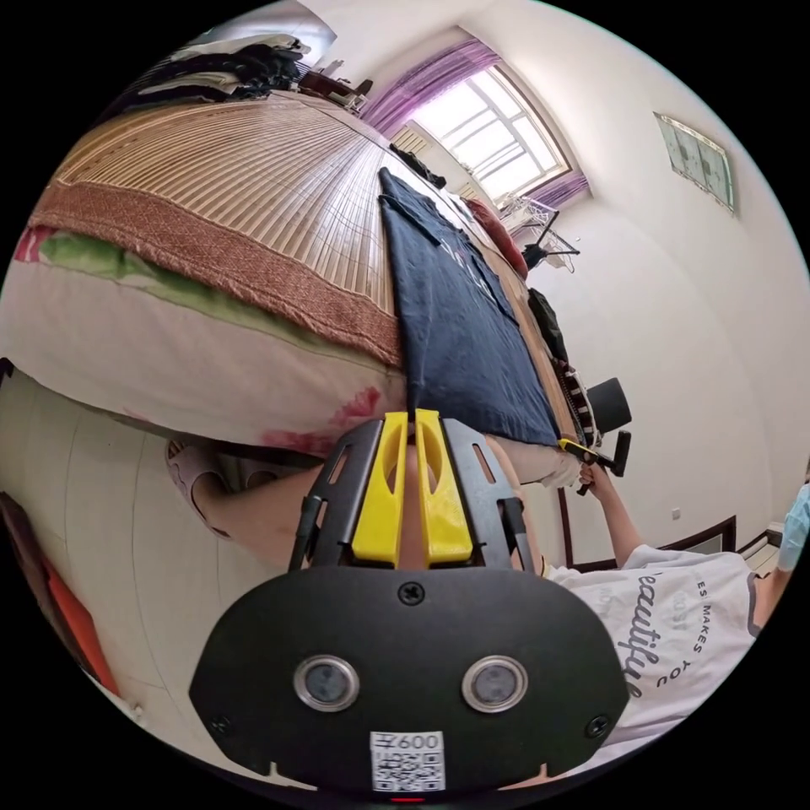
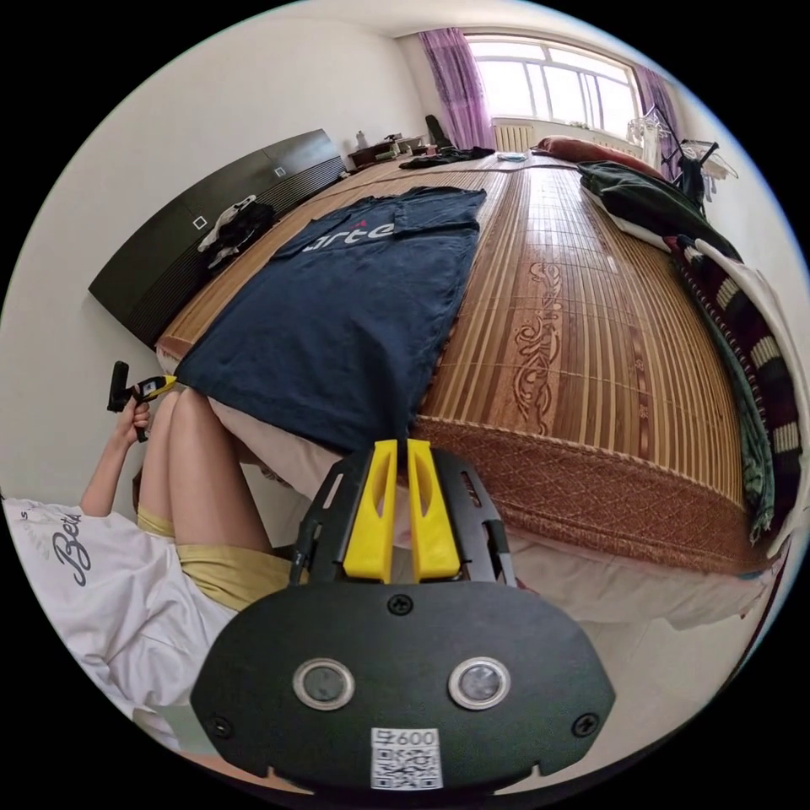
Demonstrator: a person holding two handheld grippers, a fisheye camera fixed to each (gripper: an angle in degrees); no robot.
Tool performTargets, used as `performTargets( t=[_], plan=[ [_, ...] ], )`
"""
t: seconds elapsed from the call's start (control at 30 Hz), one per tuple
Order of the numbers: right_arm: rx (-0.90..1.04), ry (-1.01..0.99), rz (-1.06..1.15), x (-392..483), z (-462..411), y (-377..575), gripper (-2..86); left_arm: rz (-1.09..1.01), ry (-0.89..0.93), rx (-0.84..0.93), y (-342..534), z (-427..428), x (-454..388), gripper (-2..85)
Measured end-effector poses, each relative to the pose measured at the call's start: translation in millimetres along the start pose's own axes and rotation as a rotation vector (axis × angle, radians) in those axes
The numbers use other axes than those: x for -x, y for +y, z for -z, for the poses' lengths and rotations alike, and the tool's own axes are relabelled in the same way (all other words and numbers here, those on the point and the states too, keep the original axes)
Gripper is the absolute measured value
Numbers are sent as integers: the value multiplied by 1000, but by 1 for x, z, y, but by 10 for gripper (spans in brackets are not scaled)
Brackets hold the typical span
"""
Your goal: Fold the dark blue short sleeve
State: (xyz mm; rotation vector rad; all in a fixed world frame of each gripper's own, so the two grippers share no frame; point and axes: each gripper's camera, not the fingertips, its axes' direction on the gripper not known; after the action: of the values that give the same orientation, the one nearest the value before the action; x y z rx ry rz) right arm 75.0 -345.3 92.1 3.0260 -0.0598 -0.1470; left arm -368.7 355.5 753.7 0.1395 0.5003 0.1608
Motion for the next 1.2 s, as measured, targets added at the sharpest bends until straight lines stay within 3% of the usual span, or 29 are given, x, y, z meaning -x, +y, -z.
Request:
performTargets(
  t=[0.2, 0.4, 0.63, 0.87, 1.0, 1.2],
  plan=[
    [-3, -4, -19, -21, 23, 13, -9, -39, -78, 11, 10, 5, -7, 20],
    [-47, -81, -85, -62, 61, 32, -9, -53, 23, 10, 16, 28, 6, 20],
    [-539, -748, -297, -159, 134, 115, -9, -119, 132, -89, 21, 82, 9, 20],
    [-909, -1243, -457, -204, 186, 196, -9, -142, 584, -204, 71, 169, 19, 18],
    [-996, -1277, -385, -196, 236, 205, -8, -131, 753, -274, 98, 215, 4, 17],
    [-959, -1175, -260, -198, 315, 153, -8, -199, 828, -360, 74, 254, -11, 17]
  ],
)
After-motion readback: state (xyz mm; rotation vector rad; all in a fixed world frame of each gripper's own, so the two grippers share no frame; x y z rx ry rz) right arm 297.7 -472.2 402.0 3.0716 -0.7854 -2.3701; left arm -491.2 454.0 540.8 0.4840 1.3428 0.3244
